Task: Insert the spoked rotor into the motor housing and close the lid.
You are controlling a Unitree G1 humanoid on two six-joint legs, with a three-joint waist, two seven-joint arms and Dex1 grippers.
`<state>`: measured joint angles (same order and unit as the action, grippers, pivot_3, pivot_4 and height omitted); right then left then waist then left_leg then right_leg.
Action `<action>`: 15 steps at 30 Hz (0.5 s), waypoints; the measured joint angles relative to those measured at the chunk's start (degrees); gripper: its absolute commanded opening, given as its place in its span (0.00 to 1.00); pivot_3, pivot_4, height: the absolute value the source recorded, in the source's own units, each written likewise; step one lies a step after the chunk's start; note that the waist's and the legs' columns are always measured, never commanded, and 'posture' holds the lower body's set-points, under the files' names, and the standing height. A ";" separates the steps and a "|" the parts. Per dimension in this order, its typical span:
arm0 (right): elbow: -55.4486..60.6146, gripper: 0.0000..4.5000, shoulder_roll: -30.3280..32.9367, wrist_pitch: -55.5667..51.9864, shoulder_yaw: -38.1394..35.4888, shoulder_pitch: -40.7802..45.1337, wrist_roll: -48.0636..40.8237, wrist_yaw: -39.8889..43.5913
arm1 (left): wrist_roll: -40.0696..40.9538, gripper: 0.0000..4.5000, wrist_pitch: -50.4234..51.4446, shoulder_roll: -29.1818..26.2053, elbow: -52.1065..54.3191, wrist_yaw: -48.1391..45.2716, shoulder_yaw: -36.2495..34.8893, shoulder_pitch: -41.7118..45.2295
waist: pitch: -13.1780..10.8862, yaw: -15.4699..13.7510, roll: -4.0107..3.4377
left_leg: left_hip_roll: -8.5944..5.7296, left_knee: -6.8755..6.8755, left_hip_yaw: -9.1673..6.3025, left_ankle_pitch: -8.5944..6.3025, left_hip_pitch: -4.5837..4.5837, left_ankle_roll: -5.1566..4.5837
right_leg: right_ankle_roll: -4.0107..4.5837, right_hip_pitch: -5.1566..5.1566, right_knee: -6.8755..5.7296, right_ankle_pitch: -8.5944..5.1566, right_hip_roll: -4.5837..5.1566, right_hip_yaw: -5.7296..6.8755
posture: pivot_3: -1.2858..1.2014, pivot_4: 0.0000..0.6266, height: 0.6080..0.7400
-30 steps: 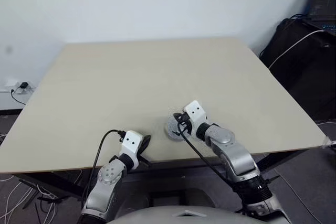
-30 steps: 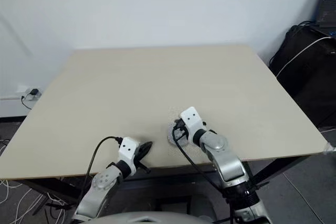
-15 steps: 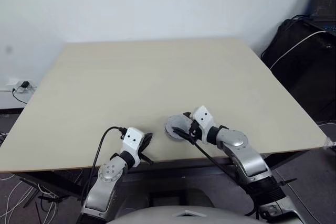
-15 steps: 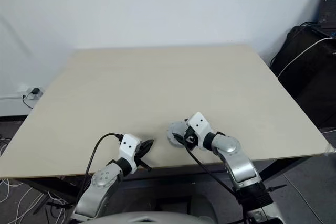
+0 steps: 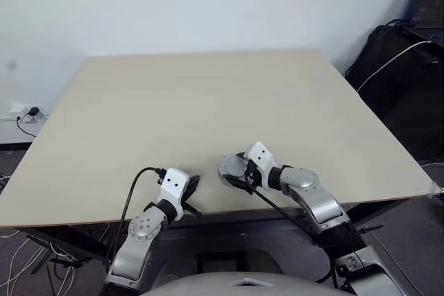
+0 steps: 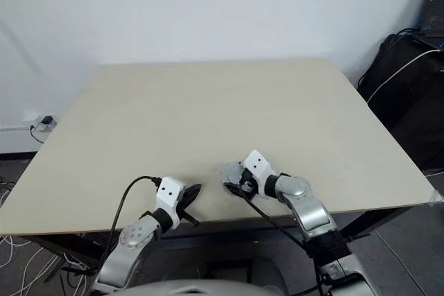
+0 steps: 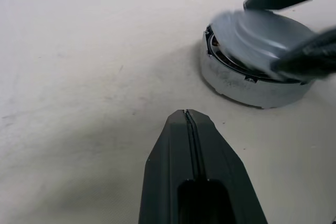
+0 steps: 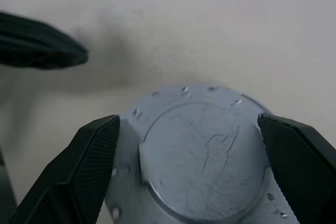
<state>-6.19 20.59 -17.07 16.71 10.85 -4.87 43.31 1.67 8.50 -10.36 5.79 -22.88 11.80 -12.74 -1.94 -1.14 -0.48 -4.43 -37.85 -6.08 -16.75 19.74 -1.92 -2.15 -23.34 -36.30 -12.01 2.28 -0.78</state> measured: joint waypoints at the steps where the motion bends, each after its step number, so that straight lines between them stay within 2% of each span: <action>1: -0.06 0.91 -0.01 -0.12 0.01 0.12 -0.01 0.07 | 0.00 0.00 -0.01 -0.03 0.00 0.04 -0.01 0.00 | 0.00 0.00 0.00 | 0.00 0.00 0.00 0.00 0.00 0.00 | 0.00 0.00 0.00 0.00 0.00 0.00 | 0.52 0.00 1.00; 2: -0.13 0.87 -0.03 -0.53 -0.06 0.34 -0.02 0.03 | 0.00 0.00 -0.03 -0.03 0.00 0.09 0.00 -0.01 | 0.01 0.00 0.00 | 0.00 0.00 0.00 0.00 -0.02 0.00 | 0.00 0.00 0.00 0.00 0.00 0.00 | 0.52 0.00 1.00; 11: 0.78 0.24 -0.88 -2.48 -1.18 0.01 -1.60 -0.13 | 0.01 0.00 -0.50 -0.07 -0.02 0.27 -0.01 -0.15 | 0.05 -0.24 -0.03 | -0.01 -0.03 0.00 0.00 -0.05 0.00 | -0.01 -0.01 0.00 0.01 0.02 0.01 | 0.52 0.00 1.00; 15: 0.97 0.24 -0.57 -2.53 -1.53 -0.21 -1.59 -0.54 | 0.02 0.00 -0.58 -0.07 -0.04 0.23 0.00 -0.16 | 0.06 -0.34 -0.04 | -0.01 -0.04 0.00 0.00 -0.05 0.00 | -0.02 -0.01 -0.01 0.01 0.01 0.00 | 0.52 0.00 1.00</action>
<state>-5.22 20.02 -19.60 15.18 10.64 -6.46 42.77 1.69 7.92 -10.43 5.75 -22.65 11.79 -12.91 -1.88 -1.48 -0.51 -4.45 -37.89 -6.08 -16.75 19.69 -1.92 -2.17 -23.35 -36.31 -12.00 2.29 -0.78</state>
